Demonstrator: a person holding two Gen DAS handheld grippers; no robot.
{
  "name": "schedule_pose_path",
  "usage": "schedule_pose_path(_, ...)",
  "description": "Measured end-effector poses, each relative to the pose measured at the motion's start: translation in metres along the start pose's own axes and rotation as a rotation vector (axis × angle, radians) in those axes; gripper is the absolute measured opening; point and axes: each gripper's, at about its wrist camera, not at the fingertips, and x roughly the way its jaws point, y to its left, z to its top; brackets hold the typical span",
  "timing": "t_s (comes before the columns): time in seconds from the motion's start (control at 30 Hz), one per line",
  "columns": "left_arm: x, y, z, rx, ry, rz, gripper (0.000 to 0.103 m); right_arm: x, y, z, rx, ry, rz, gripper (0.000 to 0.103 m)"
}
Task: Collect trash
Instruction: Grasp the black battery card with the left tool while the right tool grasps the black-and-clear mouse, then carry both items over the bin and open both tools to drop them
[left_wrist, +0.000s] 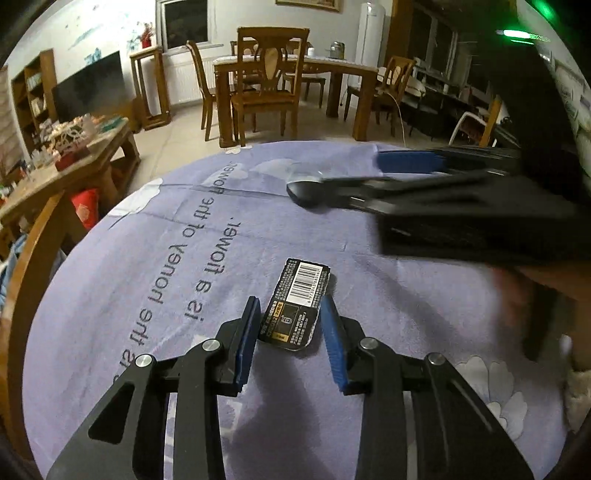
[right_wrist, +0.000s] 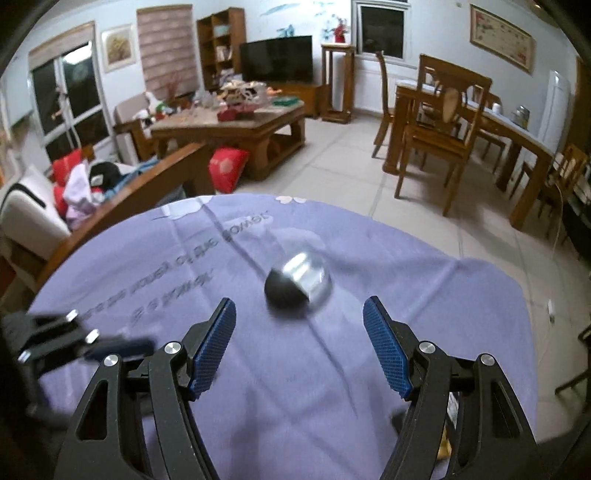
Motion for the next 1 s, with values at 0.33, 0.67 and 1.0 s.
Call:
schedule_pose_path(0.33,-0.004,0.01,0.0,-0.069,-0.013,-0.063,0.033,0.059,-0.007,0.021,0.009,0.085,-0.004,0.048)
schedule_pose_path(0.67,-0.014,0.014,0.001,-0.071,-0.069,-0.092,0.004,-0.028,-0.038,-0.011,0.139,-0.054,0.057,0.048)
schedule_pose_path(1.0,-0.009,0.012,0.003,-0.077,-0.05,-0.083,0.028,-0.15,-0.07,-0.087,0.306,-0.2,0.14,0.048)
